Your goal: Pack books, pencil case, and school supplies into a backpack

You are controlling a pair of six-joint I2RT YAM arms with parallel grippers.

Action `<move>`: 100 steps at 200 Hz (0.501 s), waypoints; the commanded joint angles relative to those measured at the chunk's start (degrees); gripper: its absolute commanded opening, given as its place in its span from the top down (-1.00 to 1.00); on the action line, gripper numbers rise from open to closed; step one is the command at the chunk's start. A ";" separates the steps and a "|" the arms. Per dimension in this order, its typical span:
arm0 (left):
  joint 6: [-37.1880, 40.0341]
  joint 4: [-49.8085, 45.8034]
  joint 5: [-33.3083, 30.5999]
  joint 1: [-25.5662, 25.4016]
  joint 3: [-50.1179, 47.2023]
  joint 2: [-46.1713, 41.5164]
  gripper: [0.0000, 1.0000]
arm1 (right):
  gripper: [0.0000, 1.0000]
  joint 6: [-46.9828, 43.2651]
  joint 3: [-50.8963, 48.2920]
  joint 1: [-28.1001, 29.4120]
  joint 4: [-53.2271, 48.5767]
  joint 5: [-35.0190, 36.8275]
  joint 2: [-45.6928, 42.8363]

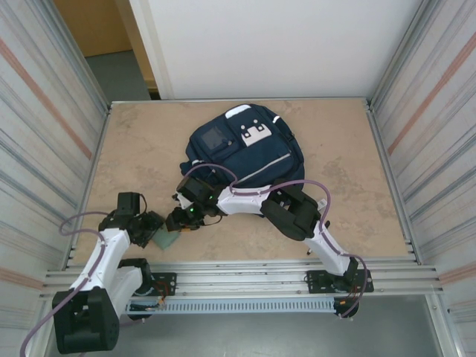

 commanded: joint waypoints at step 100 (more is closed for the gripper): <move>2.52 -1.95 1.60 0.09 2.00 0.27 -0.18 | 0.74 9.36 -0.68 2.24 11.41 -6.17 0.33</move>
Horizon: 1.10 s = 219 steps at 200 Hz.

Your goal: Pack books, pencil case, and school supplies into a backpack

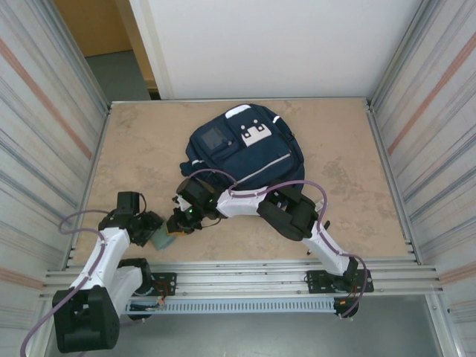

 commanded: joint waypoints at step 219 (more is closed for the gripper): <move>38.57 -1.41 4.24 -40.03 53.82 33.27 -0.75 | 1.00 -21.97 -35.14 -39.16 -24.47 16.42 -62.41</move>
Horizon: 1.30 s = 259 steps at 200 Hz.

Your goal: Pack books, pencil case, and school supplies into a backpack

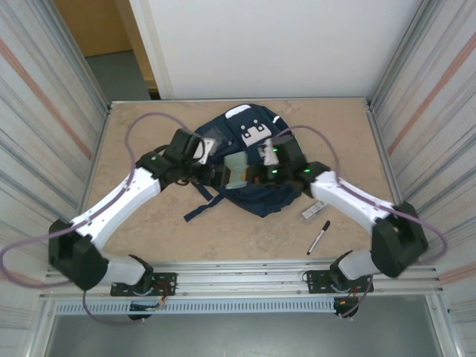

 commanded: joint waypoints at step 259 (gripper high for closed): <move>4.92 -24.18 -24.95 -11.68 48.93 25.69 1.00 | 1.00 5.00 -8.88 -15.07 -11.66 4.55 -19.05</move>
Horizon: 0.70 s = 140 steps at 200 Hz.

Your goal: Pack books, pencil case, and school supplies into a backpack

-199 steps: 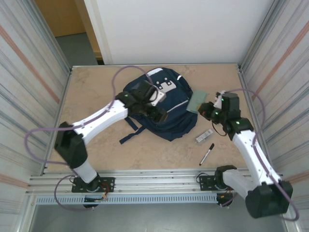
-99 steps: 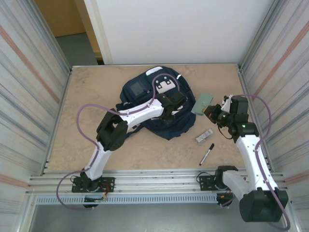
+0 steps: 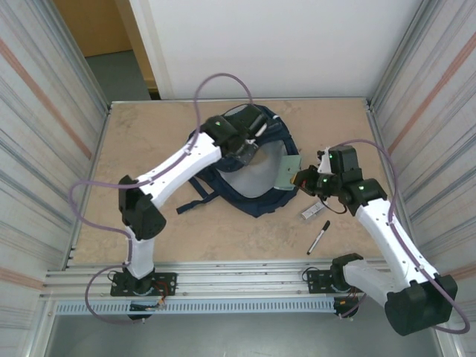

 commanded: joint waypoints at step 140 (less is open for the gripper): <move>-8.83 20.45 26.75 0.71 -8.76 -13.17 1.00 | 1.00 30.03 7.98 7.43 57.85 3.28 49.17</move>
